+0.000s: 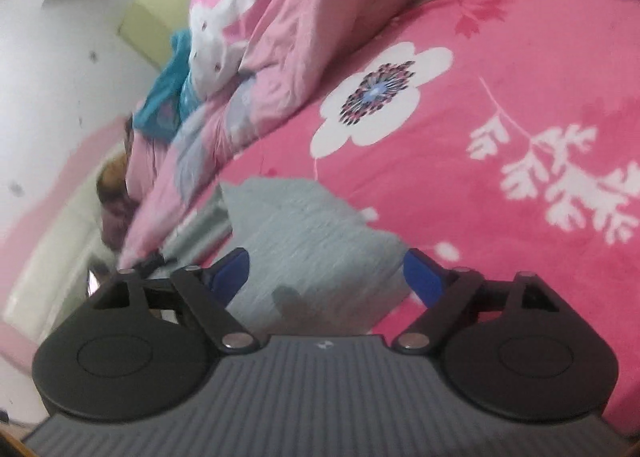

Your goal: Fold clothes

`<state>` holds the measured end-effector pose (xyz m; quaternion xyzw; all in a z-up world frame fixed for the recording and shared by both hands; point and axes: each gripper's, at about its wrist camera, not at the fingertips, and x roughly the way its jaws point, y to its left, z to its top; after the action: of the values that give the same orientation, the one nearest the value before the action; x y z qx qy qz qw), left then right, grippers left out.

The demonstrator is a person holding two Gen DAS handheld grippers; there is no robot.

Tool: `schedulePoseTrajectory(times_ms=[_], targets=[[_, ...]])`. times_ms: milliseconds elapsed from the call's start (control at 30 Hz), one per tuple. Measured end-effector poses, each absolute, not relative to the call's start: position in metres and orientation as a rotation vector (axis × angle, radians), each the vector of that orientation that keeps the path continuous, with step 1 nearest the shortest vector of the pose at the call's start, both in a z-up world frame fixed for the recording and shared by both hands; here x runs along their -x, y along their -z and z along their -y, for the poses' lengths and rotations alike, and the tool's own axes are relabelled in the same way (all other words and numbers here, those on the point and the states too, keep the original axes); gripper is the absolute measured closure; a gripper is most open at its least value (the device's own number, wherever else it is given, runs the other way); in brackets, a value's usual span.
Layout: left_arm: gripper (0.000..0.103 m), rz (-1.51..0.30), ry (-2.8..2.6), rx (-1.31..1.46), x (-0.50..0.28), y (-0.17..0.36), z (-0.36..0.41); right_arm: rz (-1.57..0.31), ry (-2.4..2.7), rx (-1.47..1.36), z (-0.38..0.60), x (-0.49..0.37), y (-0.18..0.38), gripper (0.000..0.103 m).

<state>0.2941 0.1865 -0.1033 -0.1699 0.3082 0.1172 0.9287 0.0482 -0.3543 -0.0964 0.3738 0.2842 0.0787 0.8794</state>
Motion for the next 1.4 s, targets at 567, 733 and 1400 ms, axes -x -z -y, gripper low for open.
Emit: schedulePoseTrajectory(times_ms=[567, 733, 1400], targets=[[0.022, -0.631, -0.237, 0.332, -0.295, 0.104, -0.185, -0.39, -0.213, -0.729, 0.372, -0.039, 0.054, 0.099], [0.022, -0.631, -0.237, 0.334, -0.296, 0.104, -0.184, -0.489, -0.183, -0.755, 0.382, -0.056, 0.075, 0.038], [0.022, -0.629, -0.233, 0.339, -0.295, 0.104, -0.186, -0.397, -0.21, -0.485, 0.381, -0.088, 0.01, 0.095]])
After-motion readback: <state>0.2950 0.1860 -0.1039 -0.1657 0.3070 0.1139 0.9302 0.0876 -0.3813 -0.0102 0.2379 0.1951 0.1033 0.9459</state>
